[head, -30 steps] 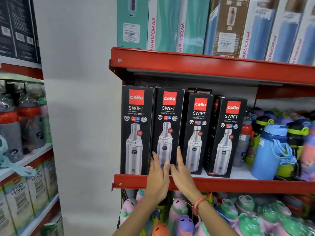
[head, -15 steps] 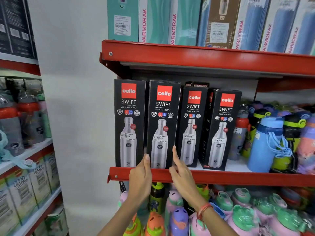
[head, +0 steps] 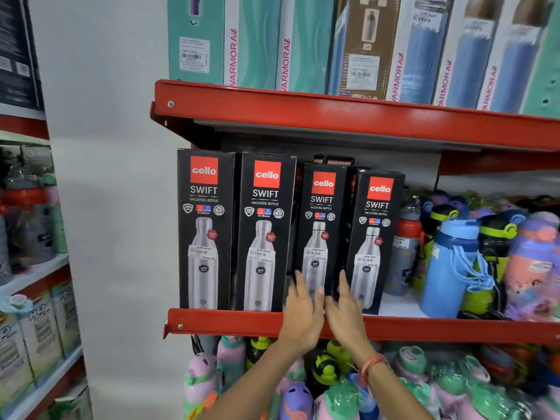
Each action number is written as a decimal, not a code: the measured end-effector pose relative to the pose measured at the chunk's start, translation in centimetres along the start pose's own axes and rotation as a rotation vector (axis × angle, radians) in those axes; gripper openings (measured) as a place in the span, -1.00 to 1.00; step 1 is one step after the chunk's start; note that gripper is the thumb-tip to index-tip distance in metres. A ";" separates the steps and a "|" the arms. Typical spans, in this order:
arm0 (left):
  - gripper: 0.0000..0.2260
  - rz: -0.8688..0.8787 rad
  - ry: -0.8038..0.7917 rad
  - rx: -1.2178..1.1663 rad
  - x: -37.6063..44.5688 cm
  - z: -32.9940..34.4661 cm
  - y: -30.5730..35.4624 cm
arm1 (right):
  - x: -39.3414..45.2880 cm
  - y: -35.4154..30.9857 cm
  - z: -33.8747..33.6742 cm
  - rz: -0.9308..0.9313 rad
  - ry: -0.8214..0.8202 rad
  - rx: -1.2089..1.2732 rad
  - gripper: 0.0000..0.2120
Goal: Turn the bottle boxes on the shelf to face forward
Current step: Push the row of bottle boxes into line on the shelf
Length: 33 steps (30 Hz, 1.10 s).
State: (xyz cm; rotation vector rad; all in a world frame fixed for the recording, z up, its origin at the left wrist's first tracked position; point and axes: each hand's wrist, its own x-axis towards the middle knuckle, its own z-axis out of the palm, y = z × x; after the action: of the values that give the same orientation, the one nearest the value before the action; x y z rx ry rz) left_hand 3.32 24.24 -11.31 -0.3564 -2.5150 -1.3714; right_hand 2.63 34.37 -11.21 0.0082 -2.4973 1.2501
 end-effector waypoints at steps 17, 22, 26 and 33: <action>-0.54 0.044 0.157 0.086 -3.7 -2.0 -0.1 | -2.9 1.4 -1.4 -0.197 -0.064 -0.015 -0.30; -0.52 0.036 0.152 0.108 -3.6 -1.9 0.0 | -2.9 2.1 -1.9 -0.195 -0.098 -0.008 -0.31; -0.52 -0.003 0.170 0.106 -3.5 -1.6 0.5 | -2.2 2.3 -2.7 -0.203 -0.121 0.006 -0.37; -0.69 0.262 0.381 0.051 -4.4 1.4 2.9 | 1.1 2.6 -4.5 0.074 0.393 -0.001 -0.26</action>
State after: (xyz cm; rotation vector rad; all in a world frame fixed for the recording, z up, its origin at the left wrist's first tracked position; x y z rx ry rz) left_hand 8.25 26.54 -11.22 -0.3602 -2.1040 -1.1482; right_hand 2.57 39.66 -10.41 -0.3027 -2.1744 1.1496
